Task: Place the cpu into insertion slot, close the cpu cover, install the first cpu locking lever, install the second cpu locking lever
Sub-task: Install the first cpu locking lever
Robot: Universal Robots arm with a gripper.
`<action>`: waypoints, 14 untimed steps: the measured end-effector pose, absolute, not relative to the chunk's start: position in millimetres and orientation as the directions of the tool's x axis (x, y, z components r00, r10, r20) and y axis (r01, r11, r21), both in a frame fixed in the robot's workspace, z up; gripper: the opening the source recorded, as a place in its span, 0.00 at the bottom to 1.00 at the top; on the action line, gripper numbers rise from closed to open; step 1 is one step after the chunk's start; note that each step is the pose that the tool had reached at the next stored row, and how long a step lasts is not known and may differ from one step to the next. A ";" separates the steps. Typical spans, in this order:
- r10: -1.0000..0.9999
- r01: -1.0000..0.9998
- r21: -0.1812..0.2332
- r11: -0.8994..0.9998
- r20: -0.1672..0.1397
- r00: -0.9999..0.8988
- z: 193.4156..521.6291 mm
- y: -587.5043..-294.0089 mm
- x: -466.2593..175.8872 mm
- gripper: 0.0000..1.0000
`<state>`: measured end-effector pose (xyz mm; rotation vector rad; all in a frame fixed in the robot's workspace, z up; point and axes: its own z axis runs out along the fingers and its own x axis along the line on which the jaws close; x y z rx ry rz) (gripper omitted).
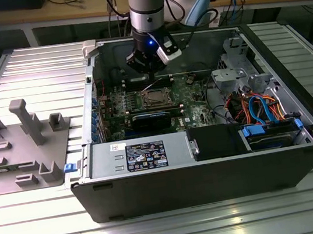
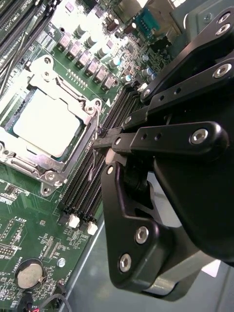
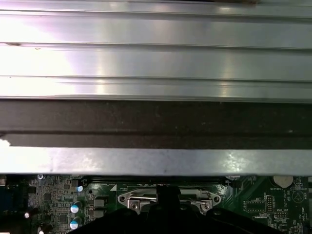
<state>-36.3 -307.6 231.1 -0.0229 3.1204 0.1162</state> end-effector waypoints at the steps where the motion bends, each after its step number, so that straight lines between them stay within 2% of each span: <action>1: -0.014 -0.016 0.074 0.997 -0.019 -1.000 230.7 -307.5 -35.7 0.11; 14: -0.033 -0.035 0.074 0.997 -0.020 -0.999 225.8 -303.0 -30.1 0.11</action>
